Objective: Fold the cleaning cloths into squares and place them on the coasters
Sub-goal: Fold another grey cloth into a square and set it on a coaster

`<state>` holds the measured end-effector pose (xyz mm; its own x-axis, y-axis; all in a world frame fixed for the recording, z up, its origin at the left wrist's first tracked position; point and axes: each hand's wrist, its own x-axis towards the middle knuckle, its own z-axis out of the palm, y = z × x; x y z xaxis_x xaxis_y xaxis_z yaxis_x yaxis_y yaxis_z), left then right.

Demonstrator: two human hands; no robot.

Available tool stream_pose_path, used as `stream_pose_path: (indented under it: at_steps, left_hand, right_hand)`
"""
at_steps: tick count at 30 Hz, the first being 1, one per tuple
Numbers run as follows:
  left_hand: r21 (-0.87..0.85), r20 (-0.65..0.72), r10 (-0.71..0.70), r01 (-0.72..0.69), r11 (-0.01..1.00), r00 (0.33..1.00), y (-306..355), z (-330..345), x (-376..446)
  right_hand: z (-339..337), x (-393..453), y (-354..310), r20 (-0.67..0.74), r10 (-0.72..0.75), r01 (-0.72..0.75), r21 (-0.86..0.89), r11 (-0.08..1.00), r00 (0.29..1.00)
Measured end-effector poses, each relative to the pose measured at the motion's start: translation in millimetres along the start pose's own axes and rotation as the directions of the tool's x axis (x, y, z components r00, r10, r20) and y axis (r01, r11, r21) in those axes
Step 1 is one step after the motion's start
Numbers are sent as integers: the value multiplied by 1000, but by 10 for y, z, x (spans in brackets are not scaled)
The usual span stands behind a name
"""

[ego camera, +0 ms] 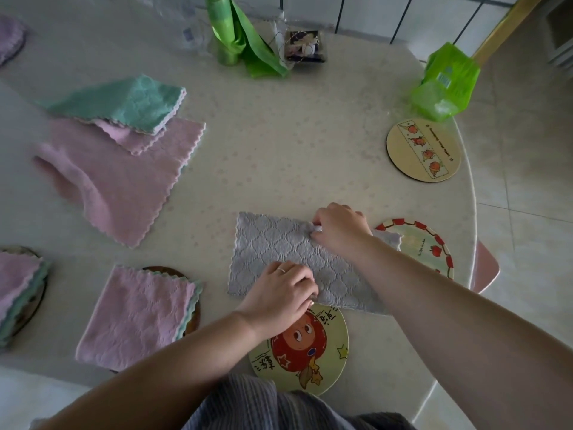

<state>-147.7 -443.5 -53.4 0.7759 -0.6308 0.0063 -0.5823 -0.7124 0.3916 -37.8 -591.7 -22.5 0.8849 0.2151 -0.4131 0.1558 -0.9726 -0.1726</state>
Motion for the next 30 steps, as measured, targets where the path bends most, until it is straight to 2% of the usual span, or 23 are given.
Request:
stream_pose_path:
  at_steps: [3, 6, 10, 14, 15, 17, 19, 20, 21, 22, 24, 26, 28, 30]
  left_hand:
    - [1, -37, 11, -11, 1000, 999, 6, -41, 9]
    - [-52, -89, -32, 27, 998, 996, 30, -126, -50]
    - [-249, -173, -204, 158, 956, 964, 54, -308, -195]
    - [-490, -187, -435, 300, 818, 881, 102, -472, -330]
    - [-575, -166, -503, 331, 748, 848, 112, -472, -349]
    - [-768, -96, -637, 350, 536, 765, 123, -438, -362]
    - [-886, 21, -708, 341, 314, 706, 130, -401, -367]
    - [-894, 72, -701, 358, 270, 709, 135, -404, -372]
    - [-886, 109, -676, 380, 267, 729, 144, -418, -373]
    - [-877, 145, -642, 398, 268, 752, 150, -441, -375]
    - [-857, 228, -594, 449, 254, 771, 152, -473, -392]
    - [-809, 310, -580, 530, 256, 753, 128, -454, -428]
    - [-782, 371, -578, 580, 227, 727, 121, -409, -487]
    - [-793, 368, -580, 571, 212, 727, 142, -387, -554]
  right_hand:
    - [-32, -24, 57, -1, -62, 62, 75, 995, 998]
    - [-125, -175, 152, -20, -86, 88, 268, 959, 996]
    - [-309, -437, 292, -70, -43, 67, 390, 918, 997]
    - [-338, -706, 287, -79, 46, 10, 595, 804, 996]
    - [-301, -779, 255, -66, 69, -12, 633, 774, 995]
    - [-189, -900, 185, -26, 142, -78, 729, 680, 990]
    - [-93, -1023, 112, 52, 211, -158, 837, 523, 976]
    - [-44, -1078, 81, 81, 212, -167, 886, 432, 974]
    - [-10, -1141, 51, 85, 188, -148, 923, 356, 979]
    - [37, -1198, 39, 70, 151, -116, 939, 324, 986]
    - [141, -1304, 13, 36, 85, -66, 926, 371, 996]
    - [296, -1391, -8, 72, 81, -101, 889, 448, 994]
    - [472, -1463, -18, 126, 130, -169, 898, 407, 983]
    - [593, -1535, -31, 161, 158, -205, 922, 327, 974]
